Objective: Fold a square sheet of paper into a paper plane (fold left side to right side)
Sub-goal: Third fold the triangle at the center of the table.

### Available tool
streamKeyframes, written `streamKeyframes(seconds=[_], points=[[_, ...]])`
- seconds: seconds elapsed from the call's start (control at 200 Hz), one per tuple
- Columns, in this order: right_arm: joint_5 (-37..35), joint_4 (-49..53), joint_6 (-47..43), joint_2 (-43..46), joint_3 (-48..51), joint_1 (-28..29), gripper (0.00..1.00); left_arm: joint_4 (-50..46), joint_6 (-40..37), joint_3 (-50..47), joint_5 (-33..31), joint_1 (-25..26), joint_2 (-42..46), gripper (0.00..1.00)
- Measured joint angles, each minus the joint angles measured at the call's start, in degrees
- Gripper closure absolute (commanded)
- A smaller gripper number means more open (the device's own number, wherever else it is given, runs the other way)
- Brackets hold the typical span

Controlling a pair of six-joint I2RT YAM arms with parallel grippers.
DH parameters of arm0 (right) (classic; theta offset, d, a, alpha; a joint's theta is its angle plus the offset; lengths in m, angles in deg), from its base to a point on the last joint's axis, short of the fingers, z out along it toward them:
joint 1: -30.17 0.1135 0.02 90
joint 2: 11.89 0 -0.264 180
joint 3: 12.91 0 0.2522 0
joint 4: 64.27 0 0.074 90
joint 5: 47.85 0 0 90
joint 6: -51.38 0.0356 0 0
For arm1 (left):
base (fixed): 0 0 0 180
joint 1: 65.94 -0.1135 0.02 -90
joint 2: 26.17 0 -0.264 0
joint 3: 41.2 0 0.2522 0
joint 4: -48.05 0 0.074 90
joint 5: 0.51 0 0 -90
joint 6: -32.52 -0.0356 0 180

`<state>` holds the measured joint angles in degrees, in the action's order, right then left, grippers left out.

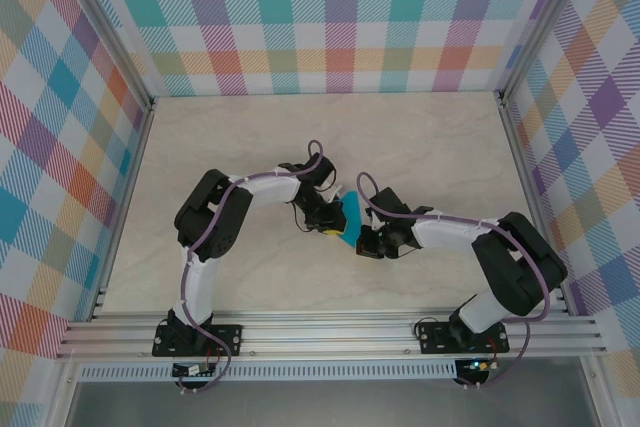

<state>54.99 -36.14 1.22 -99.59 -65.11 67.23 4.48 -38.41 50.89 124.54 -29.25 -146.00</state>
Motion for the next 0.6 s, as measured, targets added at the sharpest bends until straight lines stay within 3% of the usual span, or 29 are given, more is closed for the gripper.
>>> streamKeyframes(seconds=[0.075, 0.175, 0.305, 0.4, 0.6], points=[[-0.2, 1.3, -0.2, 0.9, 0.3, -0.3, 0.93, -0.5, -0.3, 0.4, -0.3, 0.0, 0.0, 0.84], [-1.1, 6.2, -1.6, 3.0, 0.5, -0.3, 0.83, -1.7, -0.5, 1.5, -1.0, 0.0, 0.1, 0.75], [-2.4, 11.8, -4.4, 8.7, 0.6, -0.7, 0.63, -1.7, -0.3, 2.5, -1.6, -0.9, 1.5, 0.6], [-2.8, 12.5, -7.2, 13.0, 0.2, -1.5, 0.49, -1.7, -0.2, 2.4, -1.6, -2.1, 4.8, 0.54], [-0.7, 8.9, -15.5, 9.7, -4.7, -3.3, 0.4, 2.3, 2.0, -4.1, -2.0, -6.4, 16.8, 0.48]])
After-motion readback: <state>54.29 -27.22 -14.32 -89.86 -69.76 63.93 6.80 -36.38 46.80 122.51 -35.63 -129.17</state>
